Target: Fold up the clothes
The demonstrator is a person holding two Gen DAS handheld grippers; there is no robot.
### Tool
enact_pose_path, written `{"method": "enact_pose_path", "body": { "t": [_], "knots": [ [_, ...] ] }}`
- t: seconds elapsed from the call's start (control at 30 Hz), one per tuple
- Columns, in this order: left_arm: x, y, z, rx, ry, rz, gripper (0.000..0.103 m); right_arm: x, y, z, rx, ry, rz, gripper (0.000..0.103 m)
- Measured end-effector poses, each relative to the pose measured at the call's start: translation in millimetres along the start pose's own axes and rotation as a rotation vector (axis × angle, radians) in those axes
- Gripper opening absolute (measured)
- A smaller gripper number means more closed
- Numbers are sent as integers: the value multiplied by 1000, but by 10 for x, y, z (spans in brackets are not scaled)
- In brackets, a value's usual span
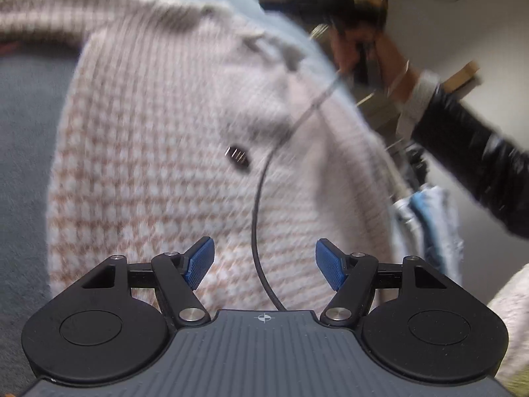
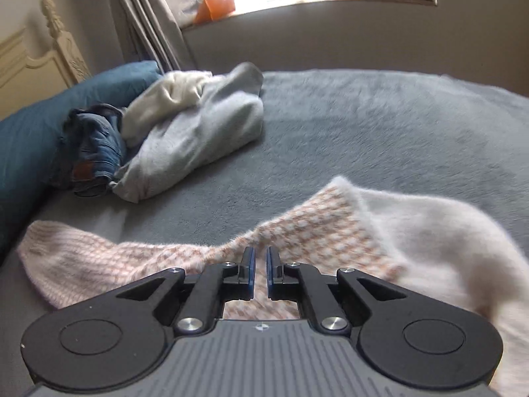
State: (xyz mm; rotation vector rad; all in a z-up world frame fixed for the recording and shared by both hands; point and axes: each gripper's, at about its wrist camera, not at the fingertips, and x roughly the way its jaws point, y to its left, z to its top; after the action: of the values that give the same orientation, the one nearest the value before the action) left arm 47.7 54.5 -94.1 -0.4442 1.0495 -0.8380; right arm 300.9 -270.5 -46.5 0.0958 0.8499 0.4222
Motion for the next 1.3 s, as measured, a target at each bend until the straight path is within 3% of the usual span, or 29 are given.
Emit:
{"method": "enact_pose_path", "body": {
  "t": [0.07,0.13,0.2,0.3,0.37,0.47,0.5,0.57,0.6,0.7,0.87,0.97,1.07,1.13,1.3],
  "knots": [
    [-127,-20,80,15,-32,-44,69,-367,-143,-37,4,-38,4,5],
    [-129,-44,126,28,-41,-34,70,-722,-294,-93,47,-62,19,6],
    [-73,-77,160,39,-38,-19,70,-1008,-438,-194,128,-65,107,6],
    [179,-143,82,60,-12,35,70,-1124,-517,-450,263,17,259,6],
    [342,-177,-14,76,9,58,69,-969,-375,-657,263,100,281,6],
    [588,-296,-195,174,33,135,69,-627,-24,-983,190,193,261,6],
    [671,-333,-257,208,40,167,69,-498,80,-1081,149,215,215,6],
    [716,-457,-330,298,34,225,69,-243,244,-1275,13,263,26,1],
    [738,-519,-366,342,30,254,69,-220,259,-1340,-4,251,-8,0],
    [631,-702,-396,409,10,292,69,-539,261,-1270,45,209,-2,5],
    [589,-996,-560,557,46,288,69,-1339,324,-1451,-9,250,151,6],
    [849,-1117,-790,671,120,319,69,-1576,348,-1875,40,298,192,12],
    [1076,-1103,-1051,786,141,402,74,-1452,368,-2490,112,366,136,17],
    [1068,-1094,-1047,756,118,399,75,-1406,342,-2814,175,342,98,17],
    [943,-1142,-874,653,106,378,73,-1843,80,-2781,373,224,117,18]
  ]
}}
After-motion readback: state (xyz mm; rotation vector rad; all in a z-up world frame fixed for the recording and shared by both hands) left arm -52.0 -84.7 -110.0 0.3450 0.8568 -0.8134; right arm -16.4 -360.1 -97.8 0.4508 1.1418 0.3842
